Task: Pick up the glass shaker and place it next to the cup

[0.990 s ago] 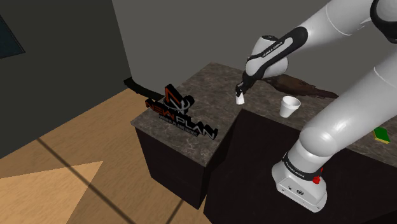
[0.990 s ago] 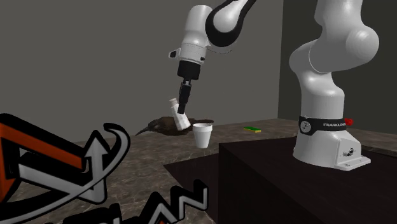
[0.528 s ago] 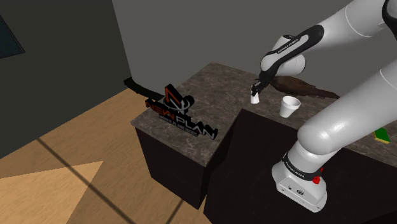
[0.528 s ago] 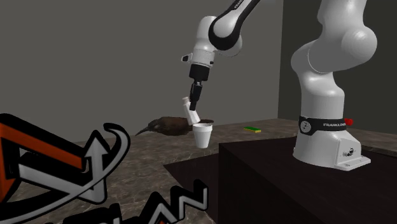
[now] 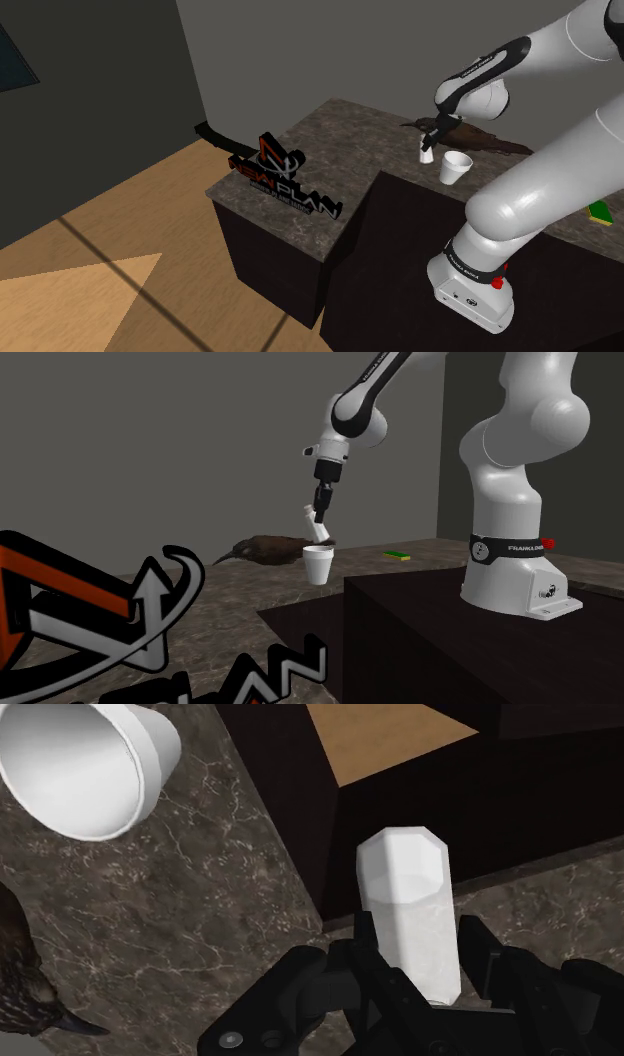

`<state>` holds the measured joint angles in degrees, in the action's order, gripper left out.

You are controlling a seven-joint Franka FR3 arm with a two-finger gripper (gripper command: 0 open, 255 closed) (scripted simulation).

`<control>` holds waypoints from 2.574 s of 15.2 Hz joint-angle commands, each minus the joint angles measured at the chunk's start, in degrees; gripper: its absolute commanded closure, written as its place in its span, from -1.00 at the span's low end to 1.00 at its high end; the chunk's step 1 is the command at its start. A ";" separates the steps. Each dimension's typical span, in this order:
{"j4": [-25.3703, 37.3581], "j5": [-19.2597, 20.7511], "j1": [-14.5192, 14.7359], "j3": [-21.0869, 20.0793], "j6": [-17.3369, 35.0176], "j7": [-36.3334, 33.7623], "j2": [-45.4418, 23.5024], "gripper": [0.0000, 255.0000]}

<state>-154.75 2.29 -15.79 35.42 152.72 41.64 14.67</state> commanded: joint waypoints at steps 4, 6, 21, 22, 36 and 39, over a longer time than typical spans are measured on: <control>3.19 -2.52 -0.81 7.37 -1.80 10.55 -1.87 1.00; 5.14 -4.54 -0.49 10.60 -2.67 15.21 -3.39 1.00; 29.45 -37.67 -10.73 20.36 -18.73 56.76 -30.76 1.00; 31.54 -39.02 -13.00 19.56 -20.17 58.41 -32.68 1.00; 43.81 -49.45 -28.17 11.88 -24.53 68.72 -47.45 1.00; 43.82 -51.12 -29.11 10.59 -23.42 69.93 -49.01 1.00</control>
<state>-110.88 -48.20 -44.54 46.47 128.87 111.06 -33.80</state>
